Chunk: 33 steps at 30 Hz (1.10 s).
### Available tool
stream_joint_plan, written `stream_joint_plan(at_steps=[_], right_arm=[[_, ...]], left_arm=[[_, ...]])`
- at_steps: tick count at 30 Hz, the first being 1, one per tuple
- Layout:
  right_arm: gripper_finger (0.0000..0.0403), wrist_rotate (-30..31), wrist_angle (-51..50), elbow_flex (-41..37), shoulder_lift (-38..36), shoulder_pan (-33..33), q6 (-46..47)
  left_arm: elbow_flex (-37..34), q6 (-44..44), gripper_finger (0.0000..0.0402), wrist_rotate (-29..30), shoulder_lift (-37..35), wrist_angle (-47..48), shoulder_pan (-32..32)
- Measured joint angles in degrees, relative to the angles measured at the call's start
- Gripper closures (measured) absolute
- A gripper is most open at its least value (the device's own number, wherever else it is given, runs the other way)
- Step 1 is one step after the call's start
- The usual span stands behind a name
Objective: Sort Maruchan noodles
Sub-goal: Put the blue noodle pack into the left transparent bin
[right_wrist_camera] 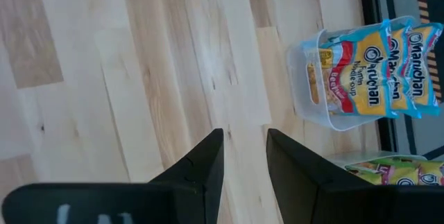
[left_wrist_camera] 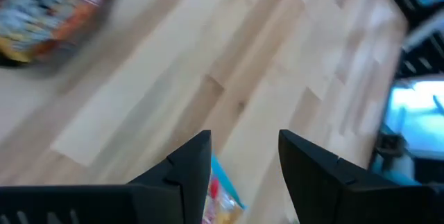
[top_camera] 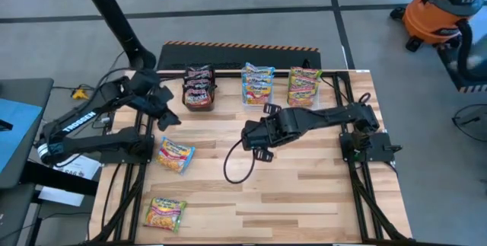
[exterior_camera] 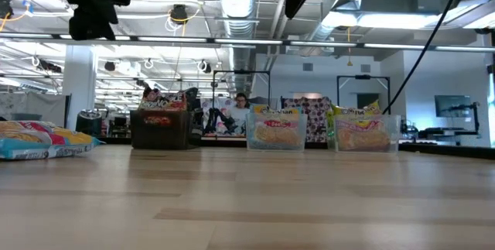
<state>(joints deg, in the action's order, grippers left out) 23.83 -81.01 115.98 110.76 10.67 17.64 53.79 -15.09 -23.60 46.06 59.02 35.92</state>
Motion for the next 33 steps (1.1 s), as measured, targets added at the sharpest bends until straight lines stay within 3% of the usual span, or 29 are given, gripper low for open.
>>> stream_joint_plan(at_steps=[6,11,15,22,27,33], right_arm=[[0.027,0.0,0.0,0.0,0.0,1.4,2.4],[0.027,-0.01,0.0,0.0,0.0,2.87,5.27],[0.027,0.0,0.0,0.0,0.0,3.89,7.5],[0.027,0.0,0.0,0.0,0.0,4.03,10.03],[0.027,0.0,0.0,0.0,0.0,4.01,10.04],[0.027,0.0,0.0,0.0,0.0,3.99,10.53]], left_arm=[[-2.48,0.83,0.0243,-6.01,0.13,-0.64,-0.02],[-2.72,-1.08,0.0228,-14.69,0.14,-5.36,-2.27],[-2.72,-5.8,0.0217,-15.34,0.05,-11.04,-5.55],[-2.7,-0.87,0.0215,-15.16,2.87,-14.82,-7.85],[-2.71,1.96,0.0215,-14.89,5.71,-10.2,-7.85],[-2.7,6.22,0.0215,-11.69,8.45,8.18,-9.27]])
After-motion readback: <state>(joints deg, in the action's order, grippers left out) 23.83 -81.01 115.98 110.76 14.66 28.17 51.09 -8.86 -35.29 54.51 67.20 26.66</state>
